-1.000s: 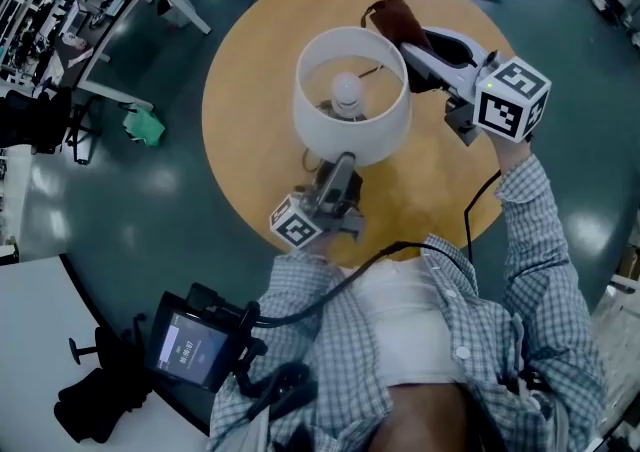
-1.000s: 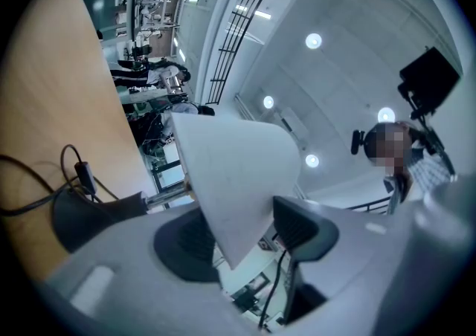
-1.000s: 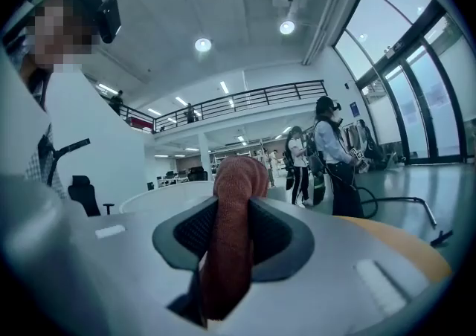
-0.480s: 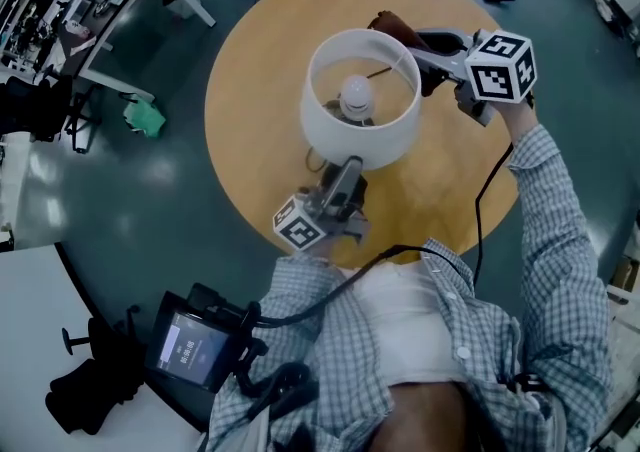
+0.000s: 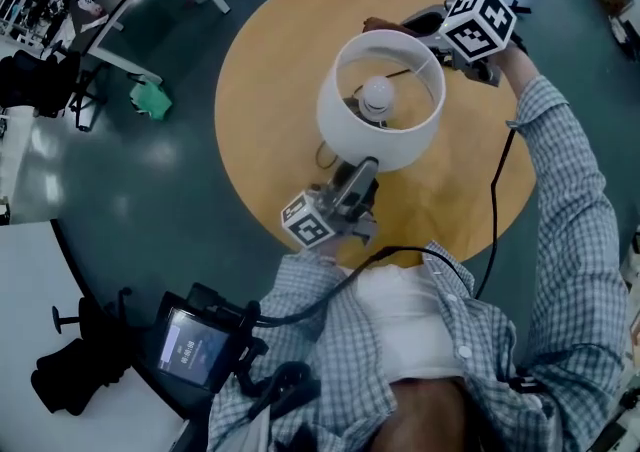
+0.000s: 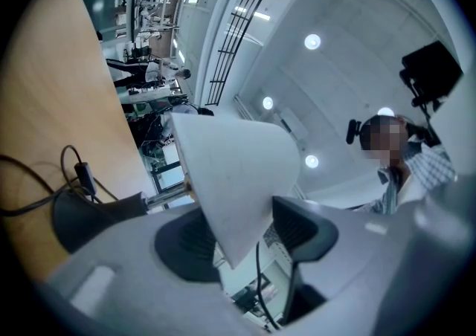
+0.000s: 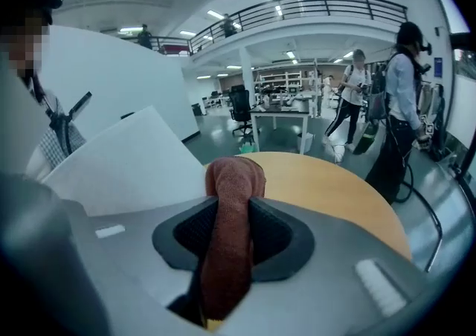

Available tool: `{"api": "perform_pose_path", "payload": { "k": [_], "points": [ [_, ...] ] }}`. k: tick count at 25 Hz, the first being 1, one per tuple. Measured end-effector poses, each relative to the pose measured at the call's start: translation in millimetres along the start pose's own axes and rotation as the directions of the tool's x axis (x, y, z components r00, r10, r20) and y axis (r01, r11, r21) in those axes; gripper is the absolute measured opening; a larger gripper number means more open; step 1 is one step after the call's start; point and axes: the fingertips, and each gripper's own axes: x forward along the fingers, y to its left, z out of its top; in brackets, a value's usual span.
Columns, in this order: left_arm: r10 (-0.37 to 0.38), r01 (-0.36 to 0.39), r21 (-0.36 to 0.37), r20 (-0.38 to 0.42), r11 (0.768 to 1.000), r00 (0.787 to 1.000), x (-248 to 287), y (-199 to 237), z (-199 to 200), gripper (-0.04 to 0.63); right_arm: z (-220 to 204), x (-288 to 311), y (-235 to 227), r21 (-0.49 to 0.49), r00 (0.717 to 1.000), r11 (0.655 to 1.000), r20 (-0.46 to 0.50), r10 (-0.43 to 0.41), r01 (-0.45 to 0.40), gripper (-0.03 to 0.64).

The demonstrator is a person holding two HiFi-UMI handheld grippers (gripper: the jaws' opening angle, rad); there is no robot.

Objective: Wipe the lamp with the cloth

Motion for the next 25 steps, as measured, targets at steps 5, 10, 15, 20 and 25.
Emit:
{"api": "perform_pose_path", "payload": {
  "k": [5, 10, 15, 20, 25],
  "points": [
    [0.0, 0.0, 0.001, 0.019, 1.0, 1.0, 1, 2, 3, 0.215, 21, 20, 5, -0.122, 0.978, 0.984, -0.179, 0.106, -0.129, 0.12],
    [-0.01, 0.01, 0.007, 0.015, 1.0, 1.0, 0, -10, -2, 0.213, 43, 30, 30, -0.216, 0.926, 0.945, -0.34, 0.161, -0.244, 0.118],
    [-0.014, 0.014, 0.015, 0.024, 1.0, 1.0, 0, -11, -1, 0.212, 65, 56, 57, -0.317, 0.858, 0.882, -0.487, 0.164, -0.349, 0.115],
    [-0.015, 0.014, 0.014, 0.03, 1.0, 0.999, -1, -11, 1, 0.21, 75, 71, 79, -0.401, 0.786, 0.809, -0.606, 0.118, -0.43, 0.115],
    [-0.008, 0.008, 0.011, 0.02, 1.0, 1.0, -3, -5, 1, 0.21, 74, 81, 89, -0.485, 0.722, 0.734, -0.692, 0.01, -0.475, 0.115]
  ]
}}
